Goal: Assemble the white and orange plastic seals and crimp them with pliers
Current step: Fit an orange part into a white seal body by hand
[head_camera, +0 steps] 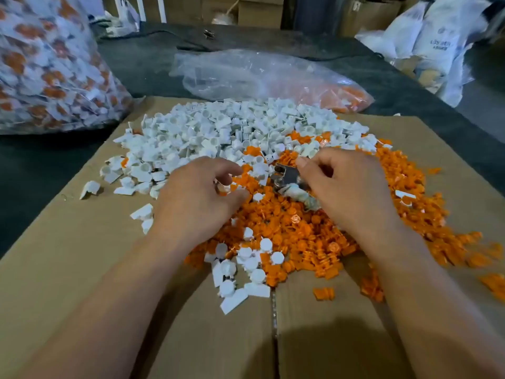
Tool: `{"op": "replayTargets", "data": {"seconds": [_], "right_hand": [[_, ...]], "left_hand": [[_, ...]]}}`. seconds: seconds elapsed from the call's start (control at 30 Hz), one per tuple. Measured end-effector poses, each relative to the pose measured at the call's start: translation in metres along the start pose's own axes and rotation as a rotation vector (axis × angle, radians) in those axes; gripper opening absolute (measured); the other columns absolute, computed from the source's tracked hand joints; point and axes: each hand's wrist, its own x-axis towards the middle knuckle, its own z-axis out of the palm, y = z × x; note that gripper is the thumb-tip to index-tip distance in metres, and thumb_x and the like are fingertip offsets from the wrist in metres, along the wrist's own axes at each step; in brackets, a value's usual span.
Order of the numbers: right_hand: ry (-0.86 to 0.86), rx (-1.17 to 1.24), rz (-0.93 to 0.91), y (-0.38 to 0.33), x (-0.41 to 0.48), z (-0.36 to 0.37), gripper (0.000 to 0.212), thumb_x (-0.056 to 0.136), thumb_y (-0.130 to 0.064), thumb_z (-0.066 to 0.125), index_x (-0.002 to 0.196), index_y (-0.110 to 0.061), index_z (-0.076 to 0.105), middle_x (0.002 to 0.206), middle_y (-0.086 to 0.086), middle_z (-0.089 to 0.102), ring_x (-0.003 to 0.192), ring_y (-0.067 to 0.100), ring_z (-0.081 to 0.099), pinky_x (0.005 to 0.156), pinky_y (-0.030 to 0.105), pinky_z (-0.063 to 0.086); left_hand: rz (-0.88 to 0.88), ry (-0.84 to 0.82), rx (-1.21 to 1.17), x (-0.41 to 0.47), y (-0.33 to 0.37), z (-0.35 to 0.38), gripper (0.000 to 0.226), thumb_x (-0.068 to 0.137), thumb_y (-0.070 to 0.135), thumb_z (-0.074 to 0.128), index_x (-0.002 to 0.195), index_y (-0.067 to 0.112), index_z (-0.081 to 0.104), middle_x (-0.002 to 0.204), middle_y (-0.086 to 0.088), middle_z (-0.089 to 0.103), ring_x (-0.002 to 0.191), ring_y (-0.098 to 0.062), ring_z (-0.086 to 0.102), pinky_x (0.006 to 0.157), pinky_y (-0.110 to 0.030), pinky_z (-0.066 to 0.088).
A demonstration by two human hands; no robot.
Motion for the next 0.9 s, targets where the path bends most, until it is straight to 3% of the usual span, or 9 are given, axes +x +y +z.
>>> {"op": "replayTargets", "data": {"seconds": [0.13,0.3,0.4,0.47,0.6,0.77,0.9], "right_hand": [[0.000,0.002,-0.012,-0.002,0.000,0.001,0.037,0.091,-0.039,0.049,0.067,-0.013,0.059,0.057,0.002,0.053,0.055,0.019,0.050,0.052,0.031,0.038],[-0.066,-0.018,-0.007,-0.004,-0.001,0.005,0.034,0.091,-0.039,0.050,0.063,-0.020,0.053,0.055,-0.004,0.050,0.052,0.014,0.047,0.051,0.030,0.037],[-0.102,0.009,-0.023,-0.008,-0.003,0.009,0.022,0.089,-0.038,0.054,0.079,-0.020,0.063,0.064,-0.011,0.055,0.061,0.009,0.053,0.058,0.028,0.044],[-0.129,0.051,-0.058,-0.011,-0.005,0.013,0.017,0.086,-0.036,0.060,0.094,-0.023,0.066,0.072,-0.017,0.053,0.067,0.003,0.052,0.062,0.020,0.043],[-0.178,0.123,-0.187,-0.015,-0.007,0.018,0.040,0.078,-0.031,0.070,0.117,-0.024,0.061,0.085,-0.016,0.053,0.075,0.004,0.053,0.072,0.022,0.045],[-0.145,0.200,-0.178,-0.019,-0.009,0.023,0.031,0.076,-0.033,0.071,0.105,-0.021,0.067,0.079,-0.014,0.061,0.075,0.004,0.059,0.069,0.021,0.050],[-0.078,0.323,-0.054,-0.018,-0.012,0.027,0.020,0.076,-0.027,0.073,0.094,-0.019,0.070,0.070,-0.023,0.056,0.075,-0.006,0.058,0.068,0.008,0.048]], "left_hand": [[0.022,-0.045,0.144,0.000,0.002,0.007,0.024,0.081,0.033,0.068,0.104,0.027,0.068,0.075,0.020,0.051,0.075,-0.011,0.053,0.065,-0.028,0.042],[-0.033,0.032,0.142,0.002,0.001,0.009,0.015,0.085,0.021,0.063,0.098,0.019,0.072,0.090,0.002,0.070,0.084,-0.017,0.061,0.074,-0.031,0.050],[-0.106,0.048,0.003,0.004,-0.001,0.006,0.009,0.084,0.018,0.066,0.089,0.018,0.073,0.075,0.017,0.062,0.066,0.002,0.057,0.060,-0.017,0.046],[-0.147,0.036,-0.128,0.005,0.001,0.004,0.005,0.081,0.018,0.069,0.082,0.021,0.073,0.069,0.023,0.057,0.061,0.011,0.055,0.052,-0.006,0.041],[-0.198,0.006,-0.299,0.004,0.004,0.000,0.023,0.076,0.018,0.074,0.066,0.035,0.064,0.067,0.015,0.064,0.061,0.010,0.057,0.052,-0.001,0.039],[-0.259,-0.045,-0.487,-0.001,0.010,-0.003,0.017,0.073,0.013,0.075,0.066,0.027,0.067,0.058,0.012,0.067,0.056,0.005,0.059,0.050,-0.003,0.041],[-0.294,-0.095,-0.593,-0.004,0.011,-0.002,0.022,0.073,0.006,0.074,0.059,0.023,0.067,0.055,0.004,0.067,0.050,-0.005,0.062,0.052,-0.017,0.054]]}}
